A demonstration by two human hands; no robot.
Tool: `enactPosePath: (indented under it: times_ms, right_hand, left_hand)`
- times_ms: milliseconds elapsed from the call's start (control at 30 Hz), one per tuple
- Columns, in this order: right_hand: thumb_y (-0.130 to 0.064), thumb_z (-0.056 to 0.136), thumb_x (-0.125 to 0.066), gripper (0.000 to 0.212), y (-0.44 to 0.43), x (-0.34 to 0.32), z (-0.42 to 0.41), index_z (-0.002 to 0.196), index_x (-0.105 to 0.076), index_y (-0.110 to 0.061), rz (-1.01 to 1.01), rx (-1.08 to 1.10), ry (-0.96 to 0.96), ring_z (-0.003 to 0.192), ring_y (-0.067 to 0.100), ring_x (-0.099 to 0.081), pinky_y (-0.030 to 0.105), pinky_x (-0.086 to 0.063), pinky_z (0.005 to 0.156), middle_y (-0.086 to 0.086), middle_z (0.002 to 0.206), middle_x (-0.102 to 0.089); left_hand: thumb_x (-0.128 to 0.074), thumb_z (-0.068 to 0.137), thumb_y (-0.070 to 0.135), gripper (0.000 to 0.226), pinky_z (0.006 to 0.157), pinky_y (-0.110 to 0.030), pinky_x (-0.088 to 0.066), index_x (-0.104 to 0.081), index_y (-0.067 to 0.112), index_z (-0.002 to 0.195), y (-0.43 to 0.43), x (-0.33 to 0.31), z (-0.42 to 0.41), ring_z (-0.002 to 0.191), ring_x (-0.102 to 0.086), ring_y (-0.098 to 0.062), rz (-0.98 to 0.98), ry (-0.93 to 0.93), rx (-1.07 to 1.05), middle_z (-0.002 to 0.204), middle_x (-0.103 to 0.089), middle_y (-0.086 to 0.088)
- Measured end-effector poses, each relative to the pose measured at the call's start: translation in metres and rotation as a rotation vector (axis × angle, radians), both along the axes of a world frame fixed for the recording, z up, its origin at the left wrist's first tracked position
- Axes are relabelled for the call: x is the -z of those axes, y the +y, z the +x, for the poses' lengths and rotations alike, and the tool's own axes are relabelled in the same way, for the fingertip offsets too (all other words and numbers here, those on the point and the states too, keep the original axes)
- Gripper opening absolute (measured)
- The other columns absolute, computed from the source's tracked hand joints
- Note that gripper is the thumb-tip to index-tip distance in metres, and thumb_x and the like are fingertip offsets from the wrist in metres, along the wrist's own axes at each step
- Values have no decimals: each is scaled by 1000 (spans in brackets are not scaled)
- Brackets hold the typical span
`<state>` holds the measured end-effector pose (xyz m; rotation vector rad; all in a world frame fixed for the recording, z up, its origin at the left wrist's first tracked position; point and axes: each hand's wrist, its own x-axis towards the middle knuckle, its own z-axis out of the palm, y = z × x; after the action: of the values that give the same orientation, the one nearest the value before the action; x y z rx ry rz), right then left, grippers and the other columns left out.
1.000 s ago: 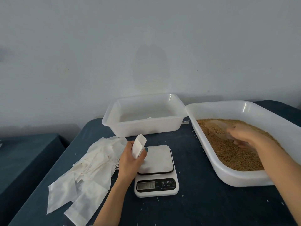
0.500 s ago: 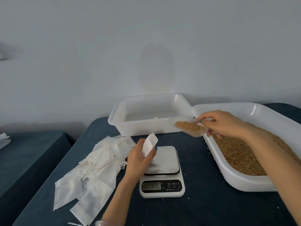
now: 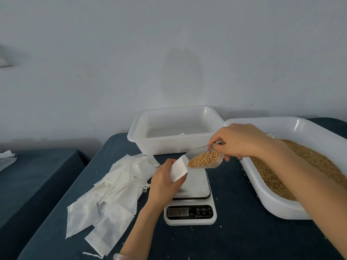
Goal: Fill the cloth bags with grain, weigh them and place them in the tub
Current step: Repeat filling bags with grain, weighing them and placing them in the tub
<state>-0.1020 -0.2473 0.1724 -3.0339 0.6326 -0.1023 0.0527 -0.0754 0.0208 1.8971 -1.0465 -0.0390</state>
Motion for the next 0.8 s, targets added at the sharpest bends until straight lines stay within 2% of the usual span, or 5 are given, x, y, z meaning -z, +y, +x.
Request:
enactPosePath:
  times_ms: [233, 433, 633, 733, 800]
  right_hand:
    - [-38, 88, -45, 26, 13, -24, 9, 96, -69, -43, -135, -46, 121, 37, -5, -55, 19, -36, 47, -26, 53, -63]
    - [-36, 87, -45, 26, 19, -35, 11, 93, -71, -40, -160, -36, 208, 37, -3, -55, 19, -38, 49, -24, 54, -64]
    - [-36, 87, -45, 27, 19, -37, 9, 93, -71, -39, -158, -22, 194, 37, -4, -55, 19, -39, 48, -25, 53, -63]
    - [-38, 87, -44, 26, 17, -39, 6, 92, -70, -42, -171, -14, 187, 36, -5, -53, 21, -38, 50, -26, 52, -63]
    - [-38, 87, -44, 27, 16, -39, 6, 92, -70, -41, -170, -14, 183, 36, -5, -54, 20, -39, 51, -27, 53, -63]
  left_hand:
    - [-55, 74, 64, 42, 69, -22, -48, -43, 42, 108, -5, -8, -15, 90, -59, -4, 20, -50, 59, 97, -60, 20]
    - [-68, 83, 44, 36, 72, -13, -49, -45, 43, 111, -6, -11, -18, 99, -57, 3, 3, -14, 141, 107, -61, 24]
    - [-62, 77, 54, 33, 71, -10, -47, -45, 51, 106, -5, -14, -21, 99, -59, 3, -52, 51, 164, 105, -62, 29]
    - [-65, 83, 48, 31, 75, -13, -50, -45, 50, 107, -5, -14, -22, 101, -60, 3, -55, 64, 172, 107, -62, 28]
    - [-63, 80, 53, 33, 73, -13, -50, -46, 47, 108, -5, -14, -23, 100, -60, 1, -60, 81, 176, 108, -63, 25]
